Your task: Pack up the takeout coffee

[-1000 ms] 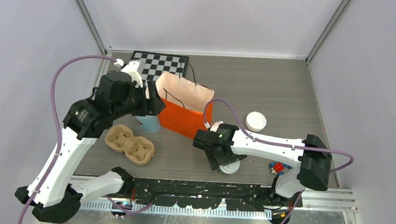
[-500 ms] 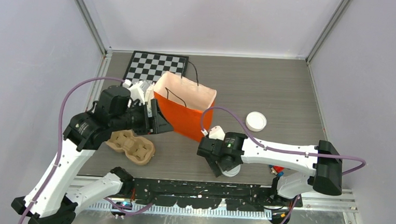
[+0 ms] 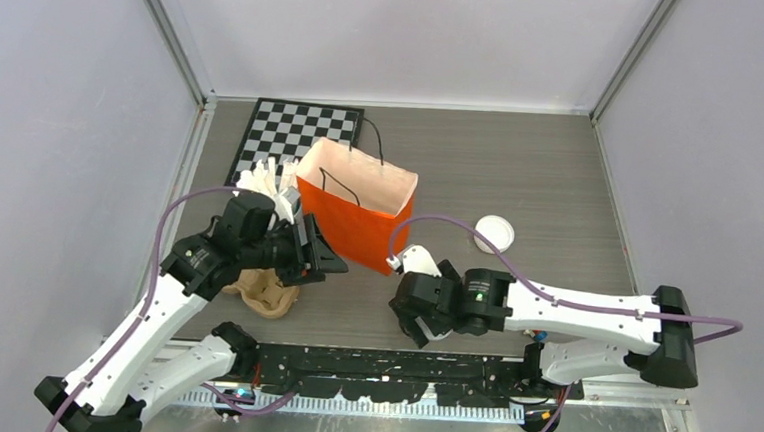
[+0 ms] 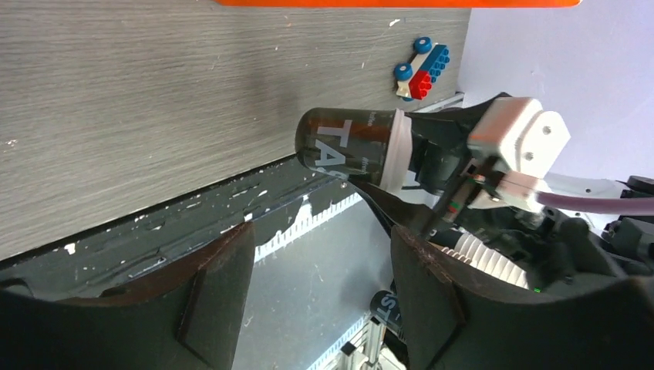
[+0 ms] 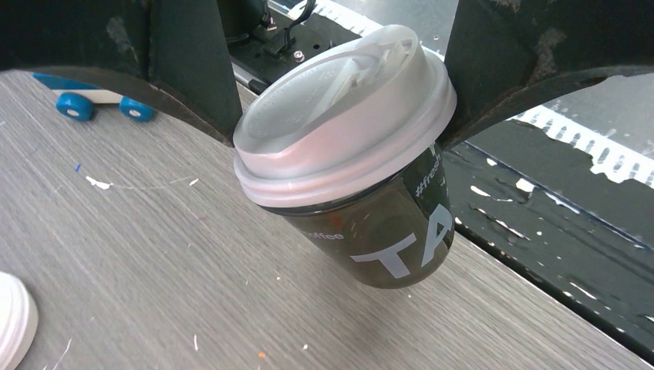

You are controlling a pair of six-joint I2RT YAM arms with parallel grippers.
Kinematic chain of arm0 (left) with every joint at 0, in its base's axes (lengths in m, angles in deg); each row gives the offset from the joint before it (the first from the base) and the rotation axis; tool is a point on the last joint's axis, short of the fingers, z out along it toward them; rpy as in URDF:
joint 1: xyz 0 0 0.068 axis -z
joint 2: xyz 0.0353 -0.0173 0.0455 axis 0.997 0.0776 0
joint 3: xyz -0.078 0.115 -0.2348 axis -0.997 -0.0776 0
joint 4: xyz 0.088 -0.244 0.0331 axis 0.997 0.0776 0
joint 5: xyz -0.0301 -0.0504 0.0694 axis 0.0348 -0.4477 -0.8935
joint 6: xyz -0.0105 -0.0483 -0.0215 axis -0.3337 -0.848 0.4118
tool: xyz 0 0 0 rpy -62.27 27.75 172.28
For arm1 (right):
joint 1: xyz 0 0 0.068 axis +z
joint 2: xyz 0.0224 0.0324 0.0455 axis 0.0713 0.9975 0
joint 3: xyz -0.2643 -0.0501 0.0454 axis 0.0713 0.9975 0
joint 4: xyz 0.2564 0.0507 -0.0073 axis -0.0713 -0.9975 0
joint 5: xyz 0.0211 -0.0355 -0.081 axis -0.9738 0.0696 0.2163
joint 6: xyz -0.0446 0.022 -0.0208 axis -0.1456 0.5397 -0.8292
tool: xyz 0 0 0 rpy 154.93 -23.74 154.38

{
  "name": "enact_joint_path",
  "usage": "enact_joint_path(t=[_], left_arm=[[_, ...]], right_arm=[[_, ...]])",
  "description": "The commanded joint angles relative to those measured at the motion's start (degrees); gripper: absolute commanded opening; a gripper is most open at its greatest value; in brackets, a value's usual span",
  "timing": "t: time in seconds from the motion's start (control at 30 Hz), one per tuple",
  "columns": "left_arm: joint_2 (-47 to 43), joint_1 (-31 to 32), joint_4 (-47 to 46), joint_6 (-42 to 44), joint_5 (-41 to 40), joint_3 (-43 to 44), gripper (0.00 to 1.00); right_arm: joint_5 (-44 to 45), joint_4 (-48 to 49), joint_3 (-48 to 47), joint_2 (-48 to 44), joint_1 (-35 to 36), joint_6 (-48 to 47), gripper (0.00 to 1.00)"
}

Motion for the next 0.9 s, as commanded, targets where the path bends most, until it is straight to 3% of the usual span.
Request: enact_joint_path(t=[0.0, 0.4, 0.7, 0.87], left_arm=[[-2.7, 0.1, -7.7, -2.3, 4.4, -4.4, 0.67], [-4.4, 0.2, -26.6, -7.9, 12.8, -19.6, 0.71], [-3.6, 0.9, -33.8, -11.0, 14.7, -24.2, 0.69], [-3.1, 1.5, -41.2, -14.0, 17.1, -27.5, 0.74]], right_arm=[[2.7, 4.1, 1.0, -4.5, 0.6, -3.0, 0.92], [6.0, 5.4, -6.5, 3.2, 5.1, -6.3, 0.91], [4.8, 5.6, -12.1, 10.2, 5.2, -9.5, 0.91], [4.3, 4.6, -13.7, 12.4, 5.2, -9.9, 0.92]])
